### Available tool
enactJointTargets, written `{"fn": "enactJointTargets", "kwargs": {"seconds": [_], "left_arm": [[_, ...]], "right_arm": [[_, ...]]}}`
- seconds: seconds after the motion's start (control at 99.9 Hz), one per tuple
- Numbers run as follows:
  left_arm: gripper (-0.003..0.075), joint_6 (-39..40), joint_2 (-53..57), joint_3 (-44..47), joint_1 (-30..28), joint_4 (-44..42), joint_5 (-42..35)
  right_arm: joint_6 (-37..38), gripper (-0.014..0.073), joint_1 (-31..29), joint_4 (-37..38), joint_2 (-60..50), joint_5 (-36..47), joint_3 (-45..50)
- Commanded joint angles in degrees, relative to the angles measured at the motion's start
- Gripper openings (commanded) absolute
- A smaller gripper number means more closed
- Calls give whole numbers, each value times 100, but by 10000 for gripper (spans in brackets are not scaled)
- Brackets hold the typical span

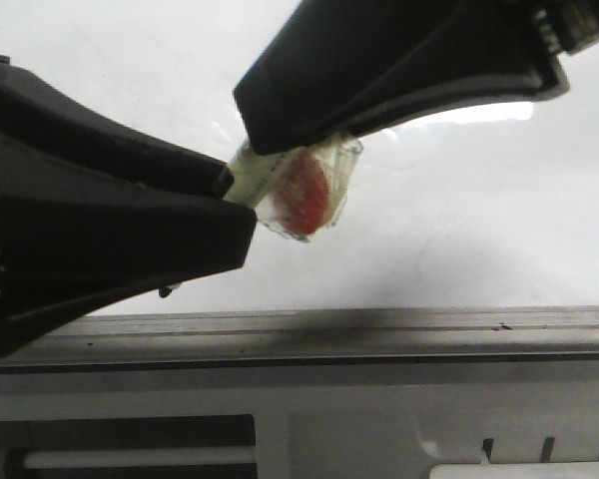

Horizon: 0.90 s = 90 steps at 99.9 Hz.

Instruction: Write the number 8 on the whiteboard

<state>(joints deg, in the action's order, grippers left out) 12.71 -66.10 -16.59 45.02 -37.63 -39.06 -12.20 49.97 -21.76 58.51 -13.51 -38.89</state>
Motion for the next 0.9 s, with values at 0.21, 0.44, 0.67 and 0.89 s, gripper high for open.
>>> {"fn": "enactJointTargets", "kwargs": {"seconds": [0.21,0.44,0.67,0.89], "left_arm": [[337,1074,831,-73,23,617,336],[336,1064,2340,-73,-242,1318,1608],[333,1064,2873,-73,-602,1473,1852],[333,1064,2873,-73,-649,1473,1852]], "right_arm": [[-33,-69,-117,-31,-59,421,-216],[-18,-69,-536,-73,-46,185,-738],[-18,-69,-1307,-73,239,-5,-1463],[-18,-69,-1739,8,877,-268,-2070]]}}
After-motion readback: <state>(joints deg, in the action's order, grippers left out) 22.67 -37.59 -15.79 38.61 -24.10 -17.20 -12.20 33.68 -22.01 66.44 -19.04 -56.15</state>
